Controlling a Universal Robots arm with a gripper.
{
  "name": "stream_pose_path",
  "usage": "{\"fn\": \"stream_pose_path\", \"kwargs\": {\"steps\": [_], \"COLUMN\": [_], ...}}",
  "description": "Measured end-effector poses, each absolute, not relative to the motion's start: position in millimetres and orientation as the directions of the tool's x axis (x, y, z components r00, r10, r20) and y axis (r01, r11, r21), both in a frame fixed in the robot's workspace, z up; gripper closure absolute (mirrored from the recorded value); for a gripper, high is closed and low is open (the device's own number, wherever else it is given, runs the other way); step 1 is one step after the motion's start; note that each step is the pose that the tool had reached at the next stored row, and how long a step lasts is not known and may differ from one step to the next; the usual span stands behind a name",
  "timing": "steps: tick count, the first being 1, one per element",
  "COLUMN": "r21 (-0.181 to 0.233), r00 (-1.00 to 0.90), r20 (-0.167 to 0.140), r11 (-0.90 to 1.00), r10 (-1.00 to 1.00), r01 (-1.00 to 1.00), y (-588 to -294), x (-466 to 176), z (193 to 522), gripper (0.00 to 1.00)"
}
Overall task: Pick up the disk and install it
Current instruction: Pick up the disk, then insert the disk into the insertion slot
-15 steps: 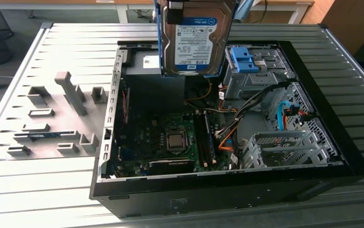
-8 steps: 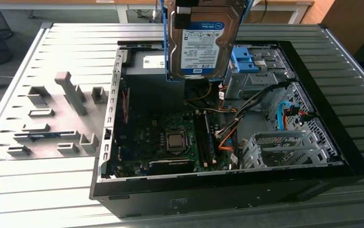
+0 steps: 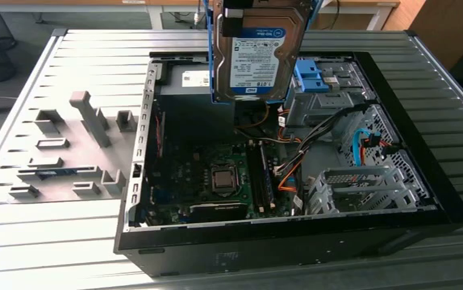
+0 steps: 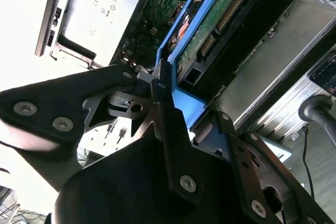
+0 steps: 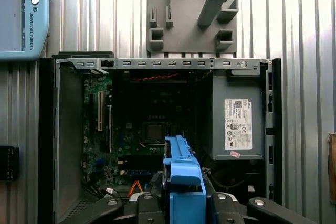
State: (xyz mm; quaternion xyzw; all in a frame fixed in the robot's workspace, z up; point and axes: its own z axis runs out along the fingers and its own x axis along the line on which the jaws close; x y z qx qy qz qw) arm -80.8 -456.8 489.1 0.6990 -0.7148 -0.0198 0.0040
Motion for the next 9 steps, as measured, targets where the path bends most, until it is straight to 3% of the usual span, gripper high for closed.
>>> {"fn": "stream_pose_path", "kwargs": {"steps": [9], "r21": [0.033], "r00": [-0.023], "r20": [-0.022], "r11": [0.022], "r10": [-0.999], "r01": [-0.999], "y": [-456.8], "x": [-80.8], "z": [489.0], "gripper": [0.64]}}
